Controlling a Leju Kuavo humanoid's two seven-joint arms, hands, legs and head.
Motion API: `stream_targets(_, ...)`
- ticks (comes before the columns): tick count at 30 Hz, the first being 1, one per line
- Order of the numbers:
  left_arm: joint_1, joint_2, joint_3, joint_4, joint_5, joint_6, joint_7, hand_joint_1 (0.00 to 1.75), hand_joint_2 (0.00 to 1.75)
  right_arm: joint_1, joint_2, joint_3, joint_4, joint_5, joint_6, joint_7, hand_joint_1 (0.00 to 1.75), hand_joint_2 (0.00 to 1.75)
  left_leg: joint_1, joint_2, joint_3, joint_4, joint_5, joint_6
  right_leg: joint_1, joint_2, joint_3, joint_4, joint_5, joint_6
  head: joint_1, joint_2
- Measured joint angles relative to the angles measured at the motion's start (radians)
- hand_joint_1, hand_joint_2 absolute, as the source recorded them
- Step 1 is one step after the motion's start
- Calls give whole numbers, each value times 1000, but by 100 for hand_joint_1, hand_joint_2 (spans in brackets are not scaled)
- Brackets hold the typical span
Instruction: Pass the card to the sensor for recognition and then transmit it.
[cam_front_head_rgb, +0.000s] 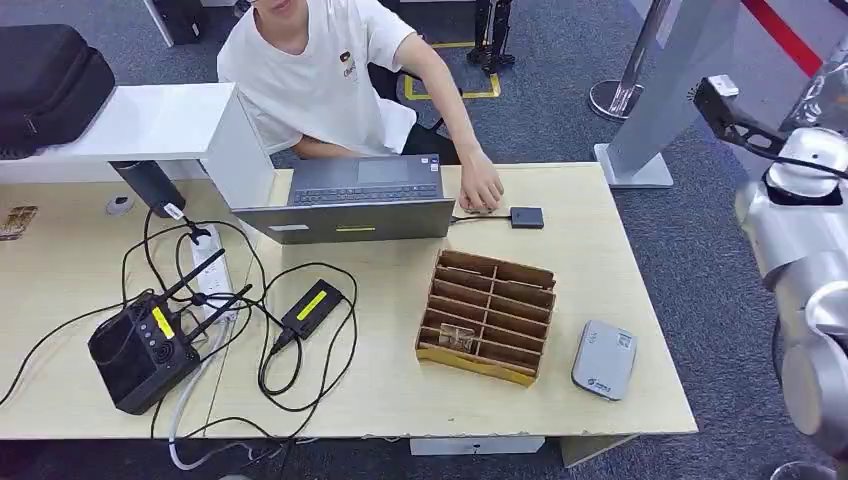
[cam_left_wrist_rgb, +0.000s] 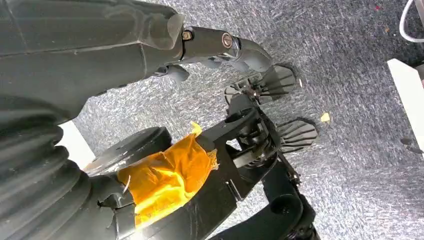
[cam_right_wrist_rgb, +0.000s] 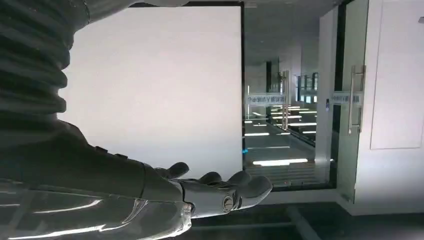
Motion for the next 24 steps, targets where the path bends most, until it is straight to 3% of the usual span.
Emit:
stream_targets(4,0,0,0,0,0,0,0,0,175,0,0,0,0,1,1,1,0,175,0,0,0,0,0,0,0,0,0,0,0,0,0,0)
stream_targets(6,10,3,-5,0,13,1,0,0,175,21,1,5,6,10,62,51,0,175,0,0,0,0,0,0,0,0,0,0,0,0,0,0)
stream_targets(10,20,8,-11,0,32,-3,-5,0,175,80,-34,26,16,10,89,88,0,175,0,-2,0,0,0,0,0,-2,0,-1,0,0,0,0)
stream_targets(20,64,43,-49,0,79,-34,-42,0,175,324,-207,17,46,-31,84,129,0,175,0,-6,-2,0,-2,3,0,-6,1,-3,-2,3,0,0)
stream_targets(24,75,61,-55,0,113,-40,-28,0,175,437,-267,-4,60,-63,77,129,0,175,0,-7,-2,0,-3,4,0,-7,1,-3,-3,4,0,0)
